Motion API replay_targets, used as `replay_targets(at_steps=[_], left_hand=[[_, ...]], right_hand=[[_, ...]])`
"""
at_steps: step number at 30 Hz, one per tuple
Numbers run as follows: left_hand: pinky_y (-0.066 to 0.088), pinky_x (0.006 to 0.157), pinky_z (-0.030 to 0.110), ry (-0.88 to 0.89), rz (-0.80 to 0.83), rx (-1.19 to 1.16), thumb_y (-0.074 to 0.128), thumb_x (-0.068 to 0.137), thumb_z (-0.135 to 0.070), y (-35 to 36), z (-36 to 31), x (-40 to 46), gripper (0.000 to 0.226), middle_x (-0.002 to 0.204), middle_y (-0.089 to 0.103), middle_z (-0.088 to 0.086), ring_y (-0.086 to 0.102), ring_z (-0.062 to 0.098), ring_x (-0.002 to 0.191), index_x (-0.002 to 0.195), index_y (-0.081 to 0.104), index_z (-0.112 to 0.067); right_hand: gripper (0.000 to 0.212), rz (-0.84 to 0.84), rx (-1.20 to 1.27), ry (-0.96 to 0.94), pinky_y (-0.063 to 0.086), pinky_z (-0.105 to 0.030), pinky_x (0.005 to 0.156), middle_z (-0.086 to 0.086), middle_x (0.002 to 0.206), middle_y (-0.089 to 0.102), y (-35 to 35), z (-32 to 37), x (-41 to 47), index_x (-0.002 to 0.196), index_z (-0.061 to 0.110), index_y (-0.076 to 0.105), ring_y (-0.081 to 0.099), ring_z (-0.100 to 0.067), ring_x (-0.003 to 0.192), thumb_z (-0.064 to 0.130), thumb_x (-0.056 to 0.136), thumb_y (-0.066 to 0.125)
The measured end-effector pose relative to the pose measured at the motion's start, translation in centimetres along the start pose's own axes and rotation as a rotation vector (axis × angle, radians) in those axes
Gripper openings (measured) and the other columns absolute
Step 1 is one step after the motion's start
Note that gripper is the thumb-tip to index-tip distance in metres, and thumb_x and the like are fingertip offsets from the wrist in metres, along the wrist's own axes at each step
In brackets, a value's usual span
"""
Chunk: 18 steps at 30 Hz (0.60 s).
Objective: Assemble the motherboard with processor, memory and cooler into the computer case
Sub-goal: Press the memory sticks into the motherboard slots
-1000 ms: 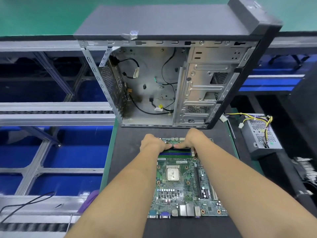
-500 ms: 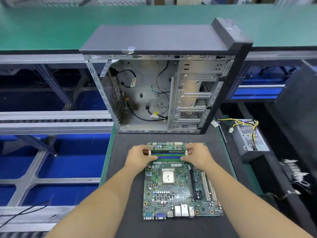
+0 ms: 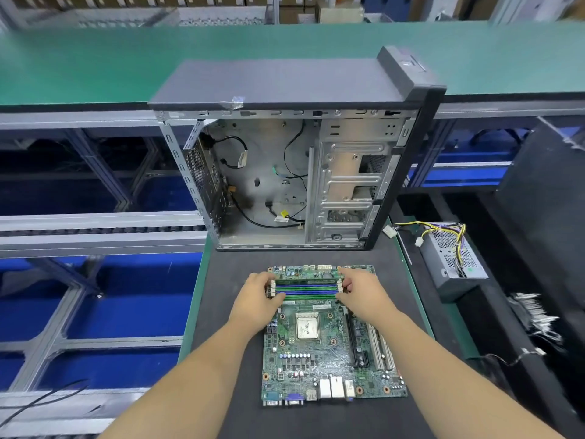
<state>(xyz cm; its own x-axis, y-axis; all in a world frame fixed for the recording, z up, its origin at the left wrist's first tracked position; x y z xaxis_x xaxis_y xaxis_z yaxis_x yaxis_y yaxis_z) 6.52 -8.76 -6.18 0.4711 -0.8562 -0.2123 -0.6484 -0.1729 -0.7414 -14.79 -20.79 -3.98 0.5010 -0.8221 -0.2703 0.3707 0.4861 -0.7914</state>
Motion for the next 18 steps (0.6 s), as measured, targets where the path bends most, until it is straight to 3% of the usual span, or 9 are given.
replay_targets(at_steps=[2,5,8,10,13,18], left_hand=[[0.048,0.090,0.032,-0.018,-0.019,-0.050,0.066,0.092,-0.036,-0.2,0.2,-0.6,0.052,0.121,0.049,-0.004,0.054,0.016,0.099,0.139,0.047,-0.025],[0.043,0.081,0.028,-0.125,-0.087,-0.102,0.059,0.096,-0.030,-0.5,1.1,-1.4,0.040,0.108,0.055,-0.005,0.055,0.013,0.092,0.134,0.053,-0.019],[0.042,0.067,0.027,-0.214,-0.107,-0.049,0.052,0.098,-0.025,-0.2,1.4,-2.2,0.023,0.093,0.064,-0.005,0.056,0.008,0.077,0.115,0.065,-0.016],[0.044,0.059,0.027,-0.241,-0.101,-0.046,0.050,0.098,-0.023,0.1,0.7,-2.5,0.016,0.083,0.063,-0.007,0.058,0.008,0.070,0.105,0.063,-0.017],[0.050,0.063,0.034,-0.291,-0.090,-0.044,0.050,0.096,-0.018,0.8,-0.8,-2.8,0.011,0.092,0.064,0.006,0.064,0.023,0.077,0.101,0.058,-0.012],[0.042,0.063,0.033,-0.398,-0.079,-0.064,0.051,0.093,-0.018,1.5,-1.5,-2.9,0.017,0.108,0.061,0.014,0.063,0.032,0.089,0.103,0.057,-0.006]], right_hand=[[0.042,-0.168,0.098,0.054,0.051,-0.036,0.092,-0.004,0.112,0.061,-1.1,-0.6,-0.9,0.137,0.017,0.059,0.061,-0.022,0.101,0.023,0.096,0.064],[0.032,-0.327,0.075,0.252,0.051,-0.040,0.093,-0.011,0.122,0.063,-2.7,-3.2,-2.2,0.127,0.013,0.066,0.060,-0.030,0.108,0.026,0.099,0.056],[0.032,-0.210,0.079,0.407,0.053,-0.042,0.090,-0.016,0.118,0.067,-2.7,-5.1,-3.2,0.121,0.004,0.064,0.062,-0.035,0.107,0.026,0.098,0.058],[0.036,-0.157,0.095,0.422,0.052,-0.040,0.084,-0.014,0.107,0.070,-2.1,-5.4,-3.7,0.122,0.000,0.062,0.065,-0.033,0.100,0.027,0.097,0.059],[0.038,-0.129,0.092,0.434,0.049,-0.034,0.075,-0.009,0.099,0.067,-1.4,-5.0,-3.9,0.122,0.005,0.061,0.060,-0.026,0.086,0.032,0.095,0.063],[0.054,-0.091,0.094,0.503,0.050,-0.039,0.089,-0.015,0.128,0.058,-0.7,-4.6,-3.8,0.132,0.009,0.052,0.057,-0.036,0.116,0.039,0.091,0.069]])
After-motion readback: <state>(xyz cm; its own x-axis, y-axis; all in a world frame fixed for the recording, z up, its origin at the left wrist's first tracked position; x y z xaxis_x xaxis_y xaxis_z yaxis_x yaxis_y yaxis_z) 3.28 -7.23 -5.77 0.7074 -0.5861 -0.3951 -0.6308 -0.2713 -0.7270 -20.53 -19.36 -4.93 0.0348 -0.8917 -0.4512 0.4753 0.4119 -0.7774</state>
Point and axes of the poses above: each hand's wrist, its own x-axis towards the middle knuckle, its own y-axis out of the palm, z = x × y, the point moved 4 cm from there along x, towards the middle knuckle
